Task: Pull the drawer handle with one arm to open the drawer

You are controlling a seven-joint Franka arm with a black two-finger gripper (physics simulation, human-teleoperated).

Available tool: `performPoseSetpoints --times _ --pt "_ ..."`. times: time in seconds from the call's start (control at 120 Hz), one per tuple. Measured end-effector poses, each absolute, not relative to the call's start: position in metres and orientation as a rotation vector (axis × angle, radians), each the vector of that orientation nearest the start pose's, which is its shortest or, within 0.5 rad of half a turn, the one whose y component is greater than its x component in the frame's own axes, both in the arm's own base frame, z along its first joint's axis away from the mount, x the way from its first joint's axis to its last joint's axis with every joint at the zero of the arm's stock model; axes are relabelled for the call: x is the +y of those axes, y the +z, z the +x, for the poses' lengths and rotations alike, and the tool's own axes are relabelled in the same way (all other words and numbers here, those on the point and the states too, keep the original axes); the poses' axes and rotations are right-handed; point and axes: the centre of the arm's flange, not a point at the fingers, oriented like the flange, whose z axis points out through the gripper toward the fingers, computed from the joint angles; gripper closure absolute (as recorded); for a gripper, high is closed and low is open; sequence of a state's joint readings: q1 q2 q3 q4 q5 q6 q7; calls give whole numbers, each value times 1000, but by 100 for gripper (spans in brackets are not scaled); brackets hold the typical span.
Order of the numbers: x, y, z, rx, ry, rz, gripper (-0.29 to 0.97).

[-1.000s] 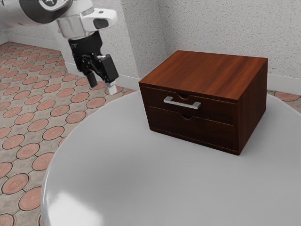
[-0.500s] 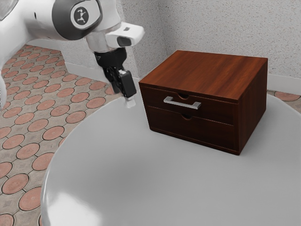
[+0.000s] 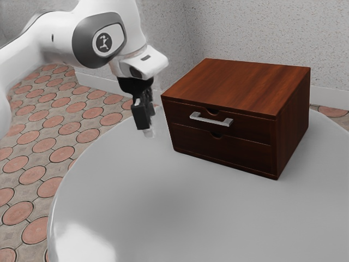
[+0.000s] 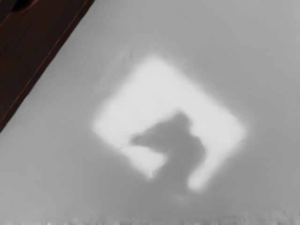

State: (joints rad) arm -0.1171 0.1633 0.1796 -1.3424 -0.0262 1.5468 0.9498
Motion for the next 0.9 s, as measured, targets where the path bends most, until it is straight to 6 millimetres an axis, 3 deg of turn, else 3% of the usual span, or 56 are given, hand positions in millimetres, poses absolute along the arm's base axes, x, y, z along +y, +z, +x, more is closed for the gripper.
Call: performPoseSetpoints --times 0.133,0.292,0.417,0.592,0.9 --pt "29 620 590 1485 -90 -2755 0" --pt "33 608 595 1631 -151 -2636 0" --pt "32 600 605 1735 -187 -2541 0" --pt "12 578 629 1882 -188 -2405 0" --pt "4 579 656 1996 -229 -2240 0"
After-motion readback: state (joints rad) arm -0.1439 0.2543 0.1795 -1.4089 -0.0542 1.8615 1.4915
